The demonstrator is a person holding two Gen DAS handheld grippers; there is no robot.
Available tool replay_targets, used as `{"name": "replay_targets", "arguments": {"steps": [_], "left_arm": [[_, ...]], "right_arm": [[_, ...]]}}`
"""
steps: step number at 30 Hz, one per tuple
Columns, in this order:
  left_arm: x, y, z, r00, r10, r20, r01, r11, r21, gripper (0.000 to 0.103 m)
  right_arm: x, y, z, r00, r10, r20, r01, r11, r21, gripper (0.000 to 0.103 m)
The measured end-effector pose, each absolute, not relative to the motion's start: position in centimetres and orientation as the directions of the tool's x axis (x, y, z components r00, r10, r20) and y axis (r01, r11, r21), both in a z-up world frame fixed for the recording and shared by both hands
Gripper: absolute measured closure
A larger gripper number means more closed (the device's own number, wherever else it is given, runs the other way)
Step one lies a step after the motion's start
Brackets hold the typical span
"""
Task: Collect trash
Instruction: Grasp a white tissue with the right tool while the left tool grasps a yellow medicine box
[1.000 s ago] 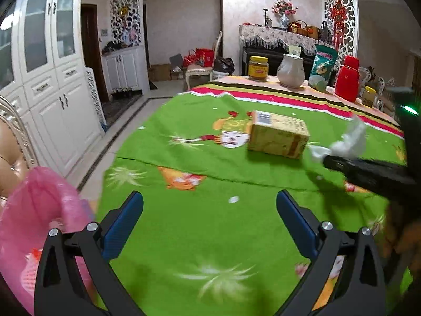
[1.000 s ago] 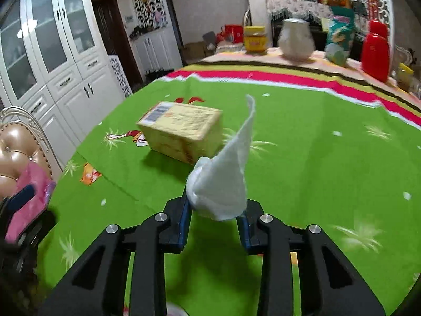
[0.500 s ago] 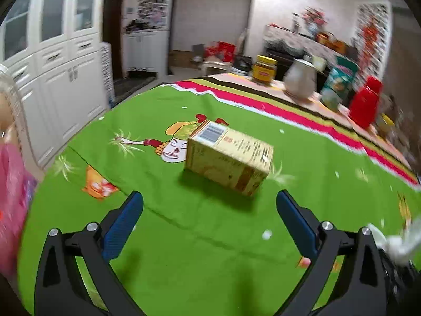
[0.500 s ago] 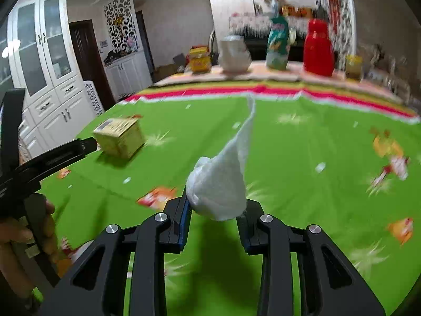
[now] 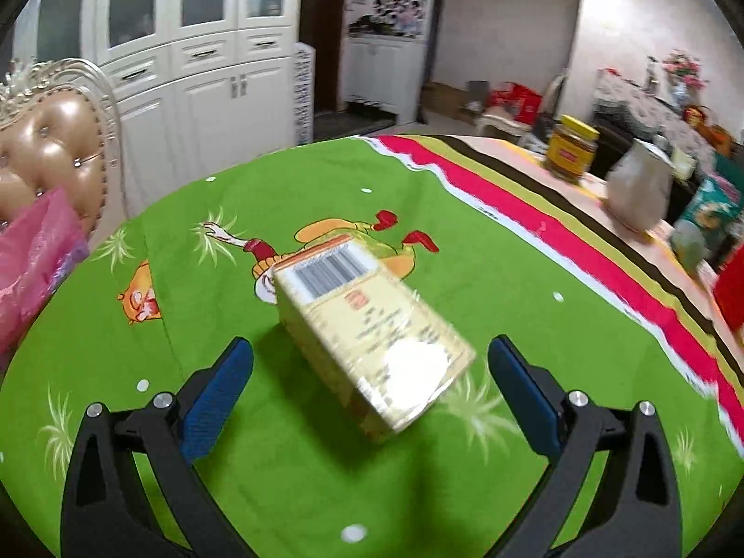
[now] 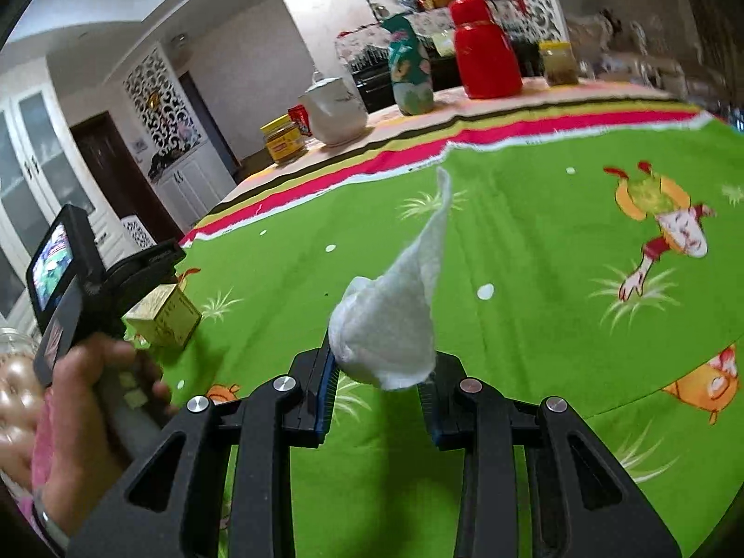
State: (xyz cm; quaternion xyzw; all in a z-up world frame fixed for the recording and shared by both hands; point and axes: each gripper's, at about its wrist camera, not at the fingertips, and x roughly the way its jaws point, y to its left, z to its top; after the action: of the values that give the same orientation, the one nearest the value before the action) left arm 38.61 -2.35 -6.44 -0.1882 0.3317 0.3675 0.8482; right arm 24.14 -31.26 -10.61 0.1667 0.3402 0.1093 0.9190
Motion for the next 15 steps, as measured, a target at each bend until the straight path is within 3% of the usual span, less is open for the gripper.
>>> {"name": "replay_targets", "arguments": {"steps": [8, 9, 11, 15], "left_arm": [[42.4, -1.0, -8.3, 0.372, 0.530, -0.762, -0.811, 0.585, 0.010, 0.005], [42.3, -0.9, -8.4, 0.375, 0.528, -0.762, -0.805, 0.594, 0.015, 0.010], [41.7, -0.4, -9.0, 0.392, 0.514, -0.763, -0.774, 0.633, 0.029, 0.030], [38.7, -0.9, -9.3, 0.485, 0.450, -0.749, -0.661, 0.750, 0.023, 0.046]], "right_arm": [[24.4, -31.8, -10.9, 0.736, 0.346, -0.582, -0.083, 0.899, 0.430, 0.071], [24.4, -31.9, -10.9, 0.736, 0.348, -0.581, -0.081, 0.897, 0.435, 0.071], [24.6, -32.0, -11.0, 0.733, 0.351, -0.583, -0.077, 0.894, 0.441, 0.071], [24.4, -32.1, -10.9, 0.738, 0.352, -0.576, -0.076, 0.891, 0.448, 0.071]]}}
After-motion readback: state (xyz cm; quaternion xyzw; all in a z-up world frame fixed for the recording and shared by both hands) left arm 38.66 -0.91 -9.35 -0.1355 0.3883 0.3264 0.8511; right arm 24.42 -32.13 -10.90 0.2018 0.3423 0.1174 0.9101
